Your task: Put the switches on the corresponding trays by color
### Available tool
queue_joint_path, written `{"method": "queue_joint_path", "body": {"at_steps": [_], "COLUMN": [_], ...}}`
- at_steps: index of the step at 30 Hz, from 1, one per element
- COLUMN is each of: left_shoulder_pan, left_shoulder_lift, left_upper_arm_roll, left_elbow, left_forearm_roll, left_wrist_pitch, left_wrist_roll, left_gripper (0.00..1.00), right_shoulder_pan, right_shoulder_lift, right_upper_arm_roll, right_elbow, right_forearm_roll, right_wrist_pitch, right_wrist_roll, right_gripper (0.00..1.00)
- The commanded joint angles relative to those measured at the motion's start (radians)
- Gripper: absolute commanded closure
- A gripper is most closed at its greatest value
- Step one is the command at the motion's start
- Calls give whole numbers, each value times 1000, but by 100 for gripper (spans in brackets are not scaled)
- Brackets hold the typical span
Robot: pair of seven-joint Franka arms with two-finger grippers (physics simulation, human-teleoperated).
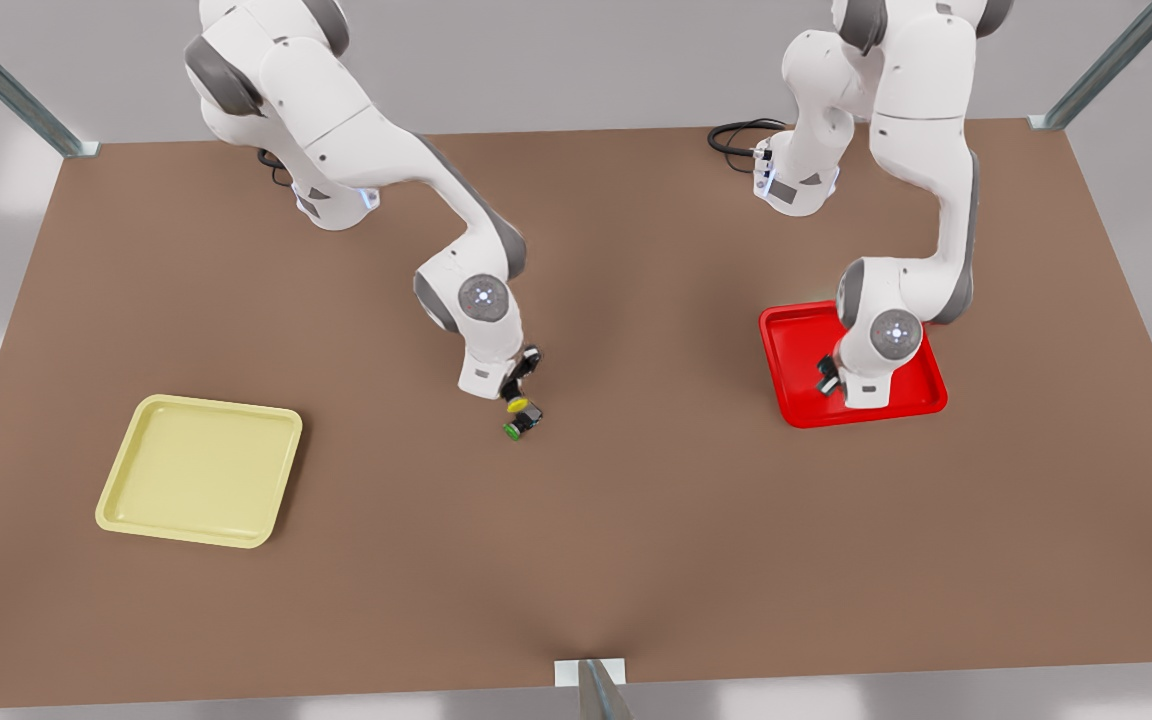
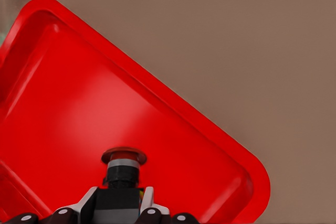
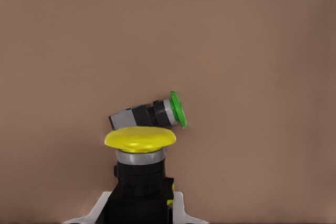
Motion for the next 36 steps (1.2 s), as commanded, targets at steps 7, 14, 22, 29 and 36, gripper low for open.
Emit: {"method": "queue_joint_path", "body": {"at_steps": [7,14,22,29,36], "left_shoulder_pan": [-1,-2,74,458,457], "left_shoulder_lift": [-8,-49,61,-22,-22], "left_upper_arm_roll": [71,62,-43,-585,-585], "left_elbow": [-42,114,924,960,958], "left_forearm_roll": [-6,-6,-95,119,117], "left_wrist_pitch": [21,-151,-694,-714,-722], "left_wrist_roll": [106,161,675,712,709], "left_gripper": [0,0,0,0,0], "right_shoulder_pan": [-274,-479,-479,-350,-340], "right_shoulder_lift": [-183,-79,33,-218,-249], "right_upper_arm_roll": [-121,-399,-410,-401,-339], "right_elbow": [-271,-268,-231,-10,384], "right_forearm_roll": [-5,-4,16,18,2], "right_wrist_pitch": [92,249,318,-218,-730], "right_wrist_roll": [-496,-1099,-1110,-868,-412], "right_gripper": [48,46,0,0,0]}}
